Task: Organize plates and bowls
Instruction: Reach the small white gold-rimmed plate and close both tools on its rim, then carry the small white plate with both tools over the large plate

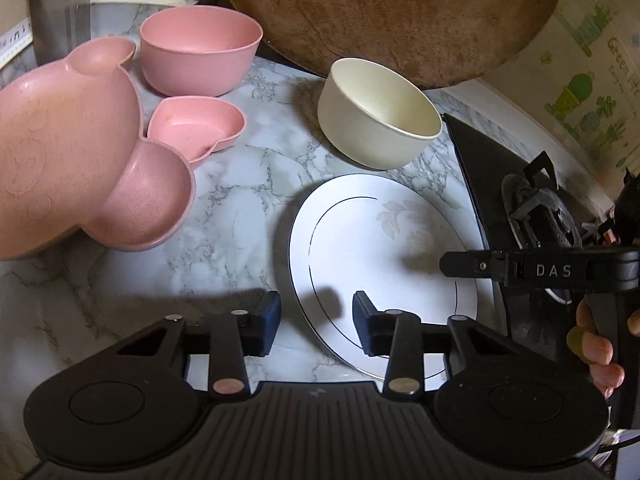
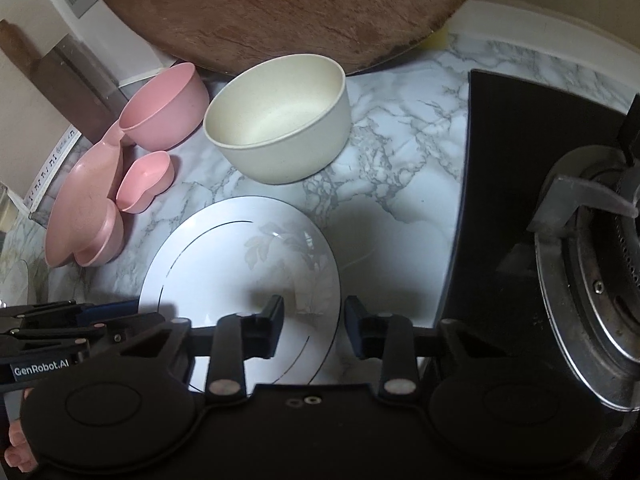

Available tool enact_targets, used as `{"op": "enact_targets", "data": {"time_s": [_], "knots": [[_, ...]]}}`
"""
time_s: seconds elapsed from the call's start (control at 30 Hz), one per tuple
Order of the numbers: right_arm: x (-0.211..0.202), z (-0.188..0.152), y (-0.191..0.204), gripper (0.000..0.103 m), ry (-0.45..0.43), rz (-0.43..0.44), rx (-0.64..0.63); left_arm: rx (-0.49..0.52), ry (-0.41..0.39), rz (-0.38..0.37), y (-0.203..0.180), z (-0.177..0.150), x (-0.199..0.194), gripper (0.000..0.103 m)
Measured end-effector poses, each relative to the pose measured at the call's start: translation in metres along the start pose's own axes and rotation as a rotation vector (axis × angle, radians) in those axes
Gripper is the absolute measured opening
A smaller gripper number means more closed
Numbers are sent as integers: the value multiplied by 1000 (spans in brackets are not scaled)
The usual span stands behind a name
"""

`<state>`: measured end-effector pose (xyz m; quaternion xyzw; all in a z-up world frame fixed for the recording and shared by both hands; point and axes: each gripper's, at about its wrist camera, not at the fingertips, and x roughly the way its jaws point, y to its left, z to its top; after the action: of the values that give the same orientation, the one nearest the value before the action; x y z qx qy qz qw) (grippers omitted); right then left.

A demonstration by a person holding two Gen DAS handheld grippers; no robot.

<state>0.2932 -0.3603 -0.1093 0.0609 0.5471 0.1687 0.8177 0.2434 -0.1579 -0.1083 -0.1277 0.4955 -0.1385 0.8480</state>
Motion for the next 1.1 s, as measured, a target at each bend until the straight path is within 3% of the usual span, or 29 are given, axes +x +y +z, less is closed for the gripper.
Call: {"op": "enact_targets", "data": {"time_s": [0.53,0.87,1.1], "knots": [[-2,-6,-14,12,-11,24,44,-87,7,-5,9,6,6,14],[-15,-16,1,11,-32,20,0,-62,2,1,10,-2,-2,13],[-26,-20,28,11,-45,36,-9,-65,-25,12,18,-13,-28,13]]}}
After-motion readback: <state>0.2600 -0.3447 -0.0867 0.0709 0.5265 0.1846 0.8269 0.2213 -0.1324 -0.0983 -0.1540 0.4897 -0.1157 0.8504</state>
